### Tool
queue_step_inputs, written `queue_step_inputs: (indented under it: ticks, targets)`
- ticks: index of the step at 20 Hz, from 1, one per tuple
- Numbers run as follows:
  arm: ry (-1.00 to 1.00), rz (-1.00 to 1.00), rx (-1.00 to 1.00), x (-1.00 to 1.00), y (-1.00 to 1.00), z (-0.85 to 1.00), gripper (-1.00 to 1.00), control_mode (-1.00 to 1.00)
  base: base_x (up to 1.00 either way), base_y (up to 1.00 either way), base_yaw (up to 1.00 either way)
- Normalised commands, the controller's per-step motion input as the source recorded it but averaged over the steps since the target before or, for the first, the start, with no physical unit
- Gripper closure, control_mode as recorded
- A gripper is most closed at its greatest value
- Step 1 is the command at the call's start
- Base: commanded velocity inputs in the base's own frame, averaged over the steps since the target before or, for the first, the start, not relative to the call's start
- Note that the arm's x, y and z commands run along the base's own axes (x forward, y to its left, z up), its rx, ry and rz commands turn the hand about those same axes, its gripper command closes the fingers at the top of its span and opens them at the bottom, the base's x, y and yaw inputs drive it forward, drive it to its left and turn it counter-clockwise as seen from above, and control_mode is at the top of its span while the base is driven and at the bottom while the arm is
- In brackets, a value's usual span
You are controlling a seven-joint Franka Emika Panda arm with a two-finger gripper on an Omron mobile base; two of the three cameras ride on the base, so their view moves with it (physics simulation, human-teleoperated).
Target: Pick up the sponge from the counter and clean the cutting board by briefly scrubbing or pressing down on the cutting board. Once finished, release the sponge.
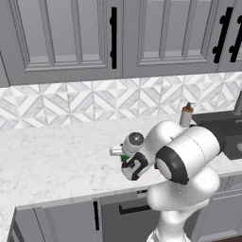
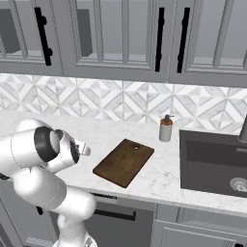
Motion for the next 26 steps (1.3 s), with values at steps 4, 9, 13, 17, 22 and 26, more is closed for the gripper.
queue_step_inputs:
  ticks: [4, 9, 13, 17, 22, 26]
  targets:
    - [-0.40, 0.00, 0.00, 0.04, -0.09, -0.31, -1.00, -1.00, 0.00, 0.00, 0.00]
    - [-0.24, 0.00, 0.00, 0.25, -0.01, -0.76, -1.00, -1.00, 0.00, 0.00, 0.00]
    - [0.00, 0.00, 0.00, 0.42, 0.00, -0.67, -1.00, -1.00, 0.00, 0.00, 0.00]
    - [-0.01, 0.00, -0.01, 0.34, 0.00, -0.65, -1.00, -1.00, 0.00, 0.00, 0.00]
    - [-0.12, 0.00, -0.05, 0.27, 0.00, -0.85, -1.00, -1.00, 0.00, 0.00, 0.00]
    - [-0.31, 0.00, -0.12, 0.08, 0.00, -1.00, -1.00, -1.00, 0.00, 0.00, 0.00]
